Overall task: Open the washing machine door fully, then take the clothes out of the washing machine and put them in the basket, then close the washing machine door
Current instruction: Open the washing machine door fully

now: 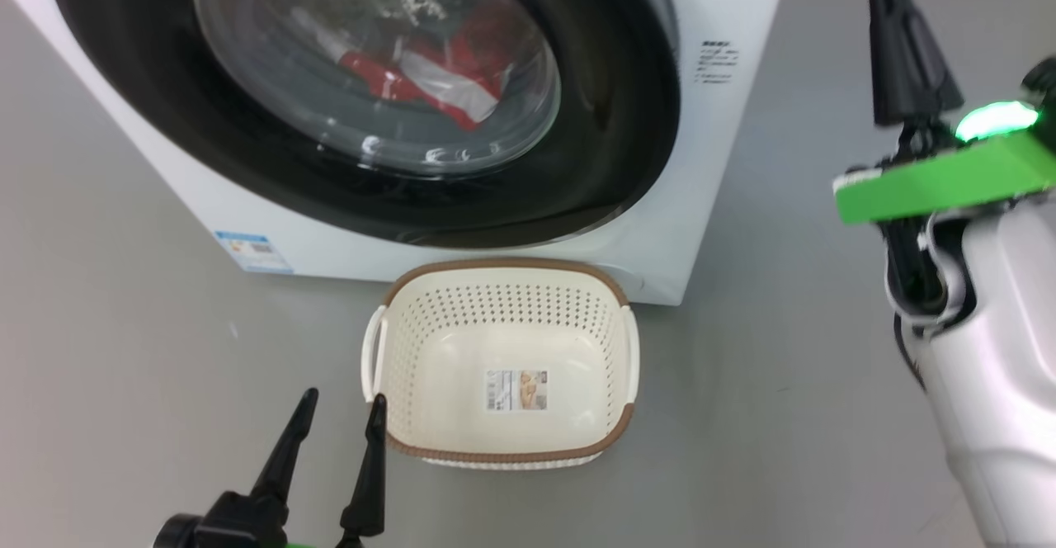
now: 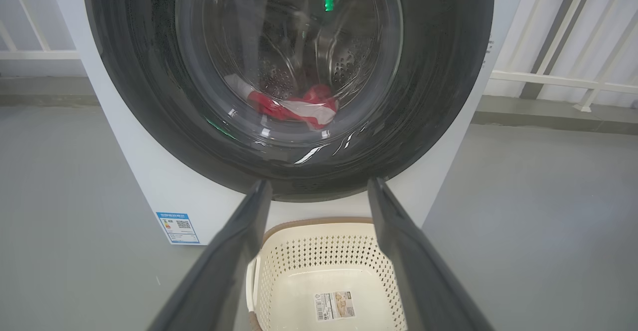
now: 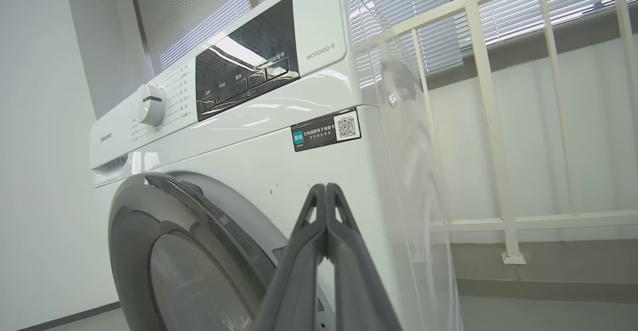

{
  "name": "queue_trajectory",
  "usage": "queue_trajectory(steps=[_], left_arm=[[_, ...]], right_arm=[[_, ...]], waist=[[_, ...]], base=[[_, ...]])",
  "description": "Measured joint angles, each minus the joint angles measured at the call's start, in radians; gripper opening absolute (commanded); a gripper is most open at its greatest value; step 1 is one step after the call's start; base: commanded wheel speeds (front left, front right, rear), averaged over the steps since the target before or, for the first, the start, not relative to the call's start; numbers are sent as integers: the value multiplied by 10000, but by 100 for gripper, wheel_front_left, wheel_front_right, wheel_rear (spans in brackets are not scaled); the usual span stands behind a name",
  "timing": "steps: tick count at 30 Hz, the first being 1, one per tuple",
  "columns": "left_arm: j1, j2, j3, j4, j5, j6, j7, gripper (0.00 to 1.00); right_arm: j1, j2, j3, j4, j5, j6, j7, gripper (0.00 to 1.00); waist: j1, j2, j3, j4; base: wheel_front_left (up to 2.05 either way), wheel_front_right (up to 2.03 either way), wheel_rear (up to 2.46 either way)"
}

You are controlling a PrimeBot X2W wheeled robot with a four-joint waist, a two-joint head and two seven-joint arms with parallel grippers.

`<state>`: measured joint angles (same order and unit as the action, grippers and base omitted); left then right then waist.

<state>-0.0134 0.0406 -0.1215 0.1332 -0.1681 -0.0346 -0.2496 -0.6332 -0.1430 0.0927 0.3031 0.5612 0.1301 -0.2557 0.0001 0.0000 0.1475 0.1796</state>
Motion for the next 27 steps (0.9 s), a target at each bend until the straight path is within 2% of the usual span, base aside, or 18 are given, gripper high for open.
queue_trajectory(steps=[4, 7, 15, 18, 19, 27], left_arm=[[-225, -2, -59, 44, -109, 0, 0, 100], [-386, -6, -119, 86, -167, 0, 0, 100], [-575, -6, -355, 155, -303, 0, 0, 100], [-700, -10, -399, 178, -351, 0, 0, 100], [-797, -10, -410, 184, -359, 0, 0, 100], [-974, -13, -537, 211, -414, 0, 0, 100]], right_arm=[[-769, -205, 290, 403, 506, 0, -12, 0], [-1237, -481, 976, 913, 1244, 0, -12, 0], [-2309, -1346, 2803, 1881, 4675, 0, 370, 0], [-2675, -1634, 3241, 1887, 6006, 0, 1026, 0], [-2867, -1845, 3501, 1881, 6861, 0, 1680, 0], [-3457, -2531, 3777, 2054, 9522, 0, 4458, 0]], waist=[[0, 0, 250, 255], [0, 0, 423, 433], [-1, 0, 827, 823], [0, 0, 985, 926], [-1, 0, 1085, 991], [0, 0, 1413, 1201]], base=[[0, 0, 0], [0, 0, 0], [0, 0, 0], [0, 0, 0], [0, 0, 0], [0, 0, 0]])
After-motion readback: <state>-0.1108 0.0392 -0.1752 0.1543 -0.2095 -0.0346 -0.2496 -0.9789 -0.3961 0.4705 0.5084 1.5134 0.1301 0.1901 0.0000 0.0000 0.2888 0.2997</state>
